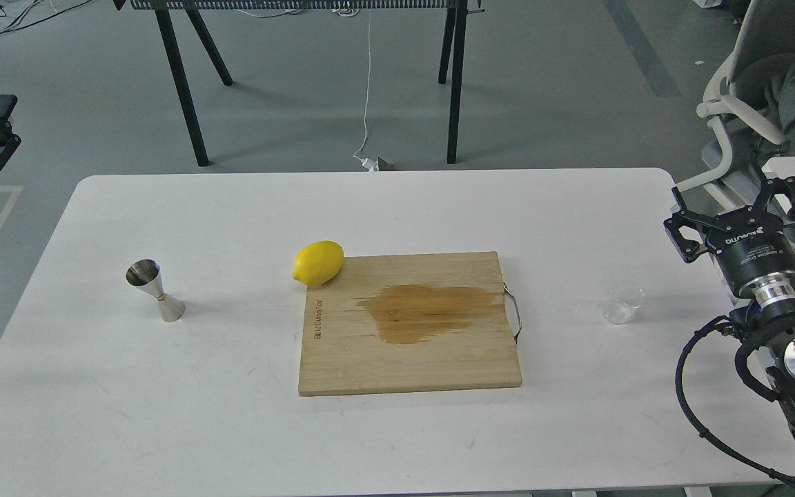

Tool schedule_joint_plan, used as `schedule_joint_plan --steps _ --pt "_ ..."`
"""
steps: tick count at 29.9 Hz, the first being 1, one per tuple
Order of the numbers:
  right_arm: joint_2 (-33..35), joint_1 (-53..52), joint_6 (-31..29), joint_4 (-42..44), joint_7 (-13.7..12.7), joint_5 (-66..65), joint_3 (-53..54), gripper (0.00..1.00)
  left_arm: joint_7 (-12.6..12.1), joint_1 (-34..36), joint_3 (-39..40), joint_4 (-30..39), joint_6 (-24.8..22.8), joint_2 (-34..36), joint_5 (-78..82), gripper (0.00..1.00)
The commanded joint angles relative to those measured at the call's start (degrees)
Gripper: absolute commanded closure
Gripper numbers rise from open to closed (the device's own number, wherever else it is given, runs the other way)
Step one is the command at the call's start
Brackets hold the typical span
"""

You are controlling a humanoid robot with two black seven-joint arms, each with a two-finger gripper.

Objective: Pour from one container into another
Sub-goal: 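Raise the left gripper and swing it toward the steel jigger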

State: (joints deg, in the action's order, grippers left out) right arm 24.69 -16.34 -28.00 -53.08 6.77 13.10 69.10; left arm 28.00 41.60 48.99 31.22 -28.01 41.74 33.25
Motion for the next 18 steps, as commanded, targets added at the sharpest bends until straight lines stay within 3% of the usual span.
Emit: schedule_joint_plan --steps 1,4,6,12,18 --pt "0.00 -0.45 0.00 0.00 0.00 -0.09 -0.01 0.01 0.00 -0.55 -0.12 11.36 0.01 2.72 16.35 0.00" --pt "0.00 -0.45 0.00 0.00 0.00 -0.09 0.07 0.01 0.00 -2.13 -0.12 21.22 0.01 3.96 27.89 0.00" --pt "0.09 -0.62 0.00 0.00 0.00 -0.09 -0.01 0.01 0.00 -3.45 -0.21 24.31 0.01 3.88 32.47 0.00" --pt "0.09 -0.62 0.00 0.26 0.00 -0.17 0.07 0.01 0.00 -5.21 -3.72 27.23 15.41 3.35 46.27 0.00" --pt "0.18 -0.45 0.00 0.26 0.00 -0.17 -0.01 0.01 0.00 -8.37 -8.73 27.23 30.01 3.96 50.24 0.01"
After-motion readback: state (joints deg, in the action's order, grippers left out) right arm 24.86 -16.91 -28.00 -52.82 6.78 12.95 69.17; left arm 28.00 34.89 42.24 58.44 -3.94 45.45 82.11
